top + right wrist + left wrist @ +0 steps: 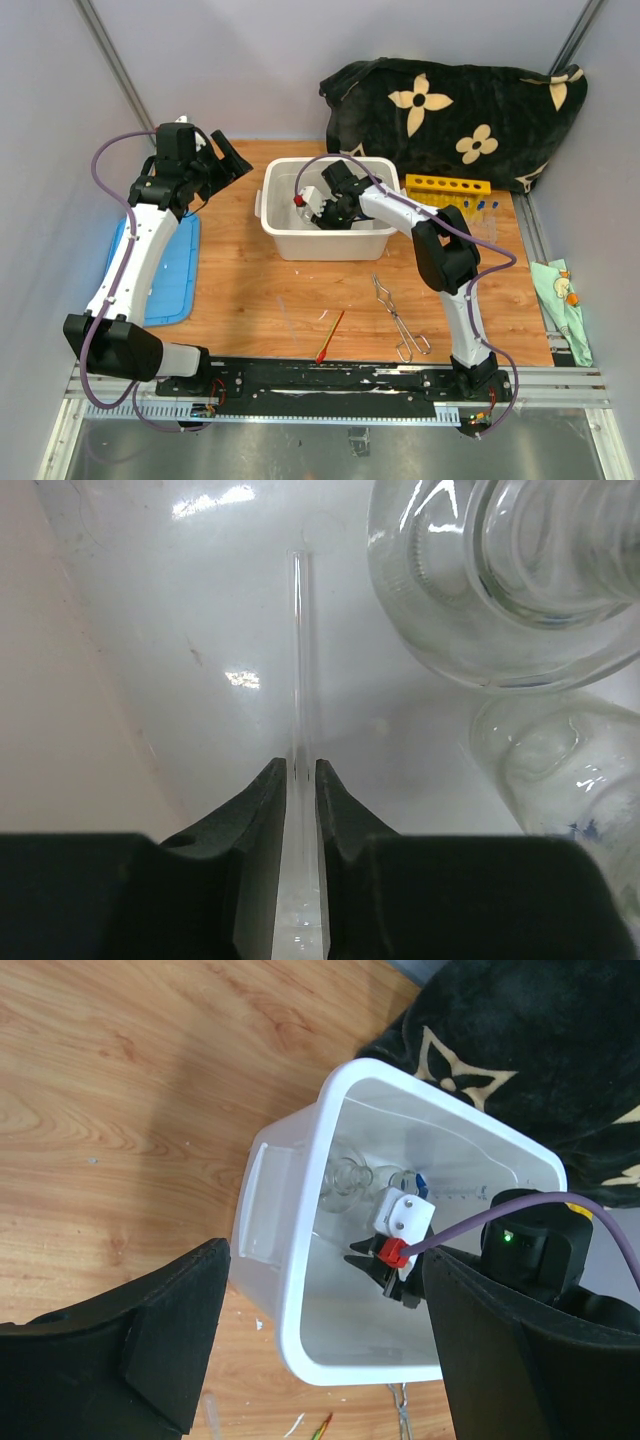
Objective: Organize the chemistry lab equipment
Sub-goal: Place the chemistry item in the storage box.
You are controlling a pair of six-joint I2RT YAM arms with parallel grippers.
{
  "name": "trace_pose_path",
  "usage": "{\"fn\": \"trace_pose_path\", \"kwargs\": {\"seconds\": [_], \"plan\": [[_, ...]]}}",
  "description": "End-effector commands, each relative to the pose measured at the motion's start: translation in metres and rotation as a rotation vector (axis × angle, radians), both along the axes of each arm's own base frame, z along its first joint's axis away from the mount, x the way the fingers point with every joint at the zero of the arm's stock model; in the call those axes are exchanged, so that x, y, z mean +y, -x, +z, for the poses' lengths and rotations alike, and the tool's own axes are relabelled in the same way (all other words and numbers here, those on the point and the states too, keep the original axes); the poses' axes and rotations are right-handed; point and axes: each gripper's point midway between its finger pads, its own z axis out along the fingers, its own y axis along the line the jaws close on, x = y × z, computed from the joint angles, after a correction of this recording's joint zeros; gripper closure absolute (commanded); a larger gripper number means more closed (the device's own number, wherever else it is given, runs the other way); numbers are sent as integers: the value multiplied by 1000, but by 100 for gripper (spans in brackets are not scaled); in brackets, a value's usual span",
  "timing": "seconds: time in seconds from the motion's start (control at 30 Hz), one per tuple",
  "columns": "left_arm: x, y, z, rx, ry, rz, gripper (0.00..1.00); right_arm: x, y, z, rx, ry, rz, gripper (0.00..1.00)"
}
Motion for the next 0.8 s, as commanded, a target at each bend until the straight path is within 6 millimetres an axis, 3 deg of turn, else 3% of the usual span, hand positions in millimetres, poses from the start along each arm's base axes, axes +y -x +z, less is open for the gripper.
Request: {"fn": "trace_pose_path", "kwargs": {"seconds": [0.0, 0.17, 0.43, 0.77], "plan": [[4, 5, 12, -30, -4, 3, 18, 2, -6, 8, -21, -8, -17, 80], [4, 7, 13, -33, -3, 4, 17, 3, -9, 11, -27, -11, -23, 78], [4, 8, 14, -35, 4, 2, 17, 0, -12, 30, -61, -29, -39, 72], [1, 10, 18, -44, 21, -5, 18, 0, -17, 88, -145, -97, -59, 66]]}}
